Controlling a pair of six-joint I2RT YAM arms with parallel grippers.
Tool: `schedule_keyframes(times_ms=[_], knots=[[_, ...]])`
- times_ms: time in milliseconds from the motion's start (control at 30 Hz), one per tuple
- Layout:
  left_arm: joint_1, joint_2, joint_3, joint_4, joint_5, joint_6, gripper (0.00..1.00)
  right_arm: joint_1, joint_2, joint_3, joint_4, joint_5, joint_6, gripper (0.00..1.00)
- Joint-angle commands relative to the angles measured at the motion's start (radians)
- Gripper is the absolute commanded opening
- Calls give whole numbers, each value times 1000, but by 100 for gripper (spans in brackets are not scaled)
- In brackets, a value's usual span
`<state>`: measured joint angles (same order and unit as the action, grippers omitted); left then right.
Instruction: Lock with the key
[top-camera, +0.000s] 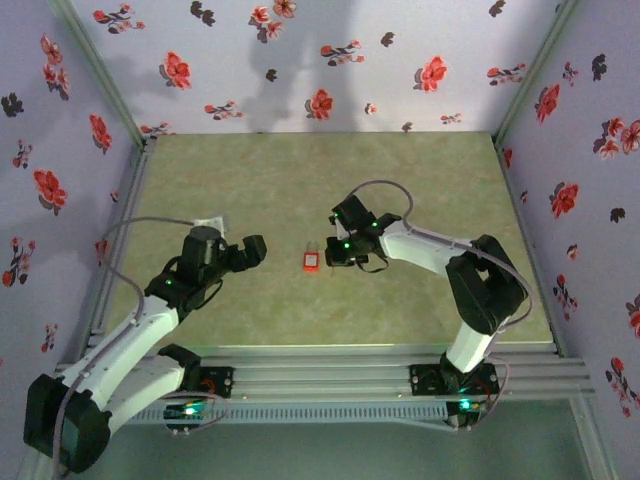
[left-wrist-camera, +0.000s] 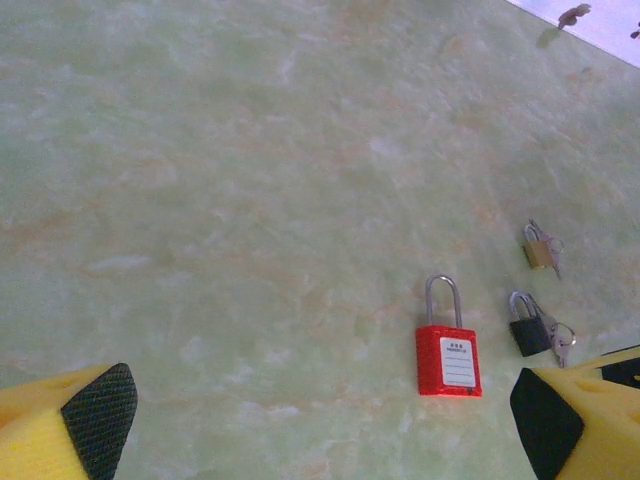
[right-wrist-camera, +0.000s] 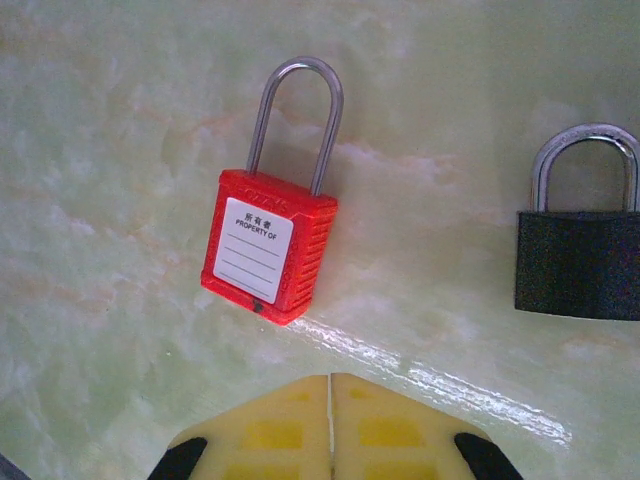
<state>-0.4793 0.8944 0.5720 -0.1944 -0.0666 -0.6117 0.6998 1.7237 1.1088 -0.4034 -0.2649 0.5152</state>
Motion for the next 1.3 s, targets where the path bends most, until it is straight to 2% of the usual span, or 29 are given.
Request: schedule_keyframes(times_ms=[0,1267], knots=[[10,-17,-18,36,-38,2,100,9,38,51,-35,5,-15,0],[18,-14,-47,69,-56,14,100,15,229,219,-95,41,-15,0]])
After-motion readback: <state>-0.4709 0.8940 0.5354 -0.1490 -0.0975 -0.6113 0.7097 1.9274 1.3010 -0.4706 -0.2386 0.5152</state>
